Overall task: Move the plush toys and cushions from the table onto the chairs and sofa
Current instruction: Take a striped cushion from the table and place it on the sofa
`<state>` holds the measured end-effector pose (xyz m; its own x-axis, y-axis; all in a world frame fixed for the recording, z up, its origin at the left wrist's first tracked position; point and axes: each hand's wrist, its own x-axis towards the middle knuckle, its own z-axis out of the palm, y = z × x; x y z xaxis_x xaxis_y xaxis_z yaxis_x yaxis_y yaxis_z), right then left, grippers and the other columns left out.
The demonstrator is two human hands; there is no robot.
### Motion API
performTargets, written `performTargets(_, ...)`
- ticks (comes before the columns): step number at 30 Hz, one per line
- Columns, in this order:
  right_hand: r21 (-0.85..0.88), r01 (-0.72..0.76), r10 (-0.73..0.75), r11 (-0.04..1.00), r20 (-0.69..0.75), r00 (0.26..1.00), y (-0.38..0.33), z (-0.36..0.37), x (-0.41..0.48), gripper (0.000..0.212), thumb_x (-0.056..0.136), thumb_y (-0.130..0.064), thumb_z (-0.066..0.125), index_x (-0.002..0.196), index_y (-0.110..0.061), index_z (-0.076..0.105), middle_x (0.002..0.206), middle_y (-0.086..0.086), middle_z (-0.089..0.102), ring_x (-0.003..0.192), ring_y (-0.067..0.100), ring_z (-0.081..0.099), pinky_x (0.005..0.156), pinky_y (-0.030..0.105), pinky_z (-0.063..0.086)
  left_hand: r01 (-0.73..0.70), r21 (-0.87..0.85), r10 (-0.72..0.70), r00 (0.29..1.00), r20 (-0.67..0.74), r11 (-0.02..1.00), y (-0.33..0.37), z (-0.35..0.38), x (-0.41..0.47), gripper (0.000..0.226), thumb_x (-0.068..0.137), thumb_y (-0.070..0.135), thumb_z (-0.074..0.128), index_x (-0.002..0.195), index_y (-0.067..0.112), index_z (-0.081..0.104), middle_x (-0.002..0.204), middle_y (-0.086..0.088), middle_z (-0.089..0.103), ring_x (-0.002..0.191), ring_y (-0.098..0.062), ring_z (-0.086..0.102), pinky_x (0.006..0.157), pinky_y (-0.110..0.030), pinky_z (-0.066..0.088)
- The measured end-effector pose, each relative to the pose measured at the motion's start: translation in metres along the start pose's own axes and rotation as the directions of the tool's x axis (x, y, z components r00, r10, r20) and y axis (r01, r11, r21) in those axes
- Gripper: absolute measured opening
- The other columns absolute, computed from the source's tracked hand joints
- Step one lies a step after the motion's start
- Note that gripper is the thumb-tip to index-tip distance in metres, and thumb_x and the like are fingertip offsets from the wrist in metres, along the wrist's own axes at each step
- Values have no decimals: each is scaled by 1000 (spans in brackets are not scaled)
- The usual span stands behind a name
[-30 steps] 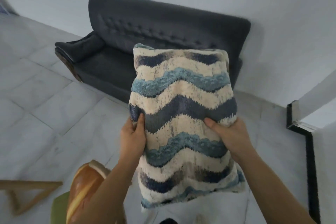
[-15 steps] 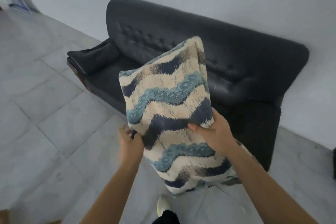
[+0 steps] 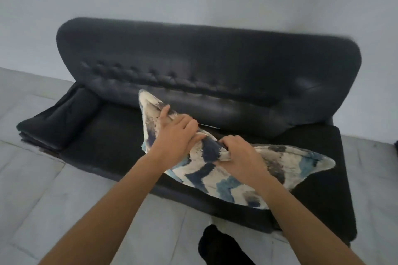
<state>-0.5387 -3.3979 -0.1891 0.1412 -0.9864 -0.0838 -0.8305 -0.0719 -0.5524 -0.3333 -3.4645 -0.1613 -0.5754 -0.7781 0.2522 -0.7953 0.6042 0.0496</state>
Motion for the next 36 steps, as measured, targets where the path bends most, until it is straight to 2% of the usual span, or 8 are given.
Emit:
performTargets(2, 14, -16, 16, 1000, 7, 1000, 15, 9, 39, 40, 83, -41, 78, 116, -28, 60, 108, -12, 56, 103, 11, 54, 90, 32, 49, 192, -185, -182, 981, 70, 964, -23, 19, 34, 31, 103, 16, 53, 78, 22, 38, 65, 8, 47, 71, -26, 61, 96, -42, 39)
performTargets(5, -37, -7, 9, 999, 53, 999, 29, 27, 79, 30, 87, -30, 73, 115, -27, 62, 113, -8, 61, 104, 13, 54, 88, 29, 46, 348, -373, -279, 933, 227, 860, -63, 39, 70, 25, 105, 30, 50, 84, 19, 40, 63, 6, 49, 57, -14, 50, 60, -28, 36)
performTargets(8, -67, -33, 36, 997, 40, 999, 42, 45, 117, 27, 84, -22, 74, 109, -26, 63, 107, -7, 63, 100, 16, 56, 82, 31, 44, 214, -211, -107, 897, 428, 954, -97, 70, 92, 48, 102, 59, 31, 125, 23, 54, 116, 2, 66, 109, -18, 60, 100, -41, 42)
performTargets(11, -73, -92, 94, 993, 21, 995, 51, 57, 156, 28, 82, -19, 74, 107, -26, 64, 107, -7, 63, 100, 16, 55, 82, 32, 46, -31, -64, 61, 840, 539, 997, -126, 101, 102, 79, 92, 72, 4, 139, 32, 55, 136, 6, 60, 134, -18, 50, 122, -55, 16)
performTargets(22, -64, -323, 306, 944, -189, 933, 132, 146, 281, 62, 73, -28, 89, 129, -15, 64, 115, 8, 58, 104, 29, 59, 88, 42, 53, 39, -389, 117, 922, 369, 920, -218, 278, 197, 30, 106, 36, 42, 111, 17, 65, 102, -1, 65, 100, -25, 58, 98, -46, 27)
performTargets(26, -130, -522, 501, 843, -163, 850, 187, 200, 318, 76, 86, -43, 75, 151, -22, 42, 145, 13, 47, 134, 38, 44, 107, 52, 39, 86, -262, 18, 929, 371, 961, -248, 369, 221, 32, 106, 36, 45, 121, 19, 67, 119, -7, 64, 115, -31, 55, 101, -48, 28)
performTargets(31, 60, -763, 750, 644, 148, 645, 244, 263, 322, 82, 99, -54, 53, 163, -26, 9, 169, 12, 7, 153, 39, 8, 118, 56, 29, 201, -123, -65, 730, 680, 972, -276, 465, 208, 57, 107, 45, 37, 158, 23, 26, 170, -6, 16, 155, -29, 14, 118, -65, 15)
performTargets(36, -24, -683, 664, 730, -214, 717, 263, 291, 339, 80, 103, -51, 48, 163, -27, 1, 169, 16, -2, 153, 42, 9, 110, 59, 38, 164, -179, -75, 904, 420, 970, -283, 500, 188, 65, 105, 48, 45, 160, 22, 24, 170, -10, 17, 154, -34, 15, 111, -67, 22)
